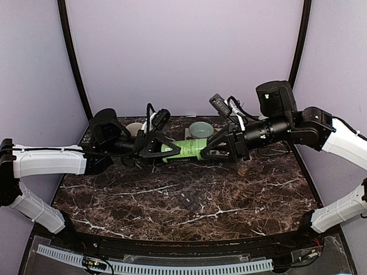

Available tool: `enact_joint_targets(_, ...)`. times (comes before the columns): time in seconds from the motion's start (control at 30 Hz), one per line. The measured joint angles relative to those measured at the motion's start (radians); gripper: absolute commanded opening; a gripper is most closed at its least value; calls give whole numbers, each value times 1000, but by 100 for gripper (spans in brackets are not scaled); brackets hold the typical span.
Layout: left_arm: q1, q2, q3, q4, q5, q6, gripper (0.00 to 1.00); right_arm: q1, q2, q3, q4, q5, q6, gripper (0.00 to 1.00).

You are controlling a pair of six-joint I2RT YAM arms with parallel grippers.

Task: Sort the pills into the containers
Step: Unscrew the lid of the pill bottle.

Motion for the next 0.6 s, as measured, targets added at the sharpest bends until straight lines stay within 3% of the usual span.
enact_joint_targets(0.2,0,0,11,-5,16,-39,0,32,-14,0,0,84,-129,0)
enact_joint_targets(0.3,2,0,18,-10,23,-54,0,37,-16,0,6,103,-164,6)
enact_joint_targets(0.37,3,0,19,-10,31,-64,0,39,-16,0,8,109,-181,17)
enact_joint_targets(0.5,4,6,23,-9,40,-72,0,40,-16,0,7,114,-193,51)
enact_joint_targets(0.6,6,14,31,-12,43,-70,0,40,-16,0,5,121,-188,68)
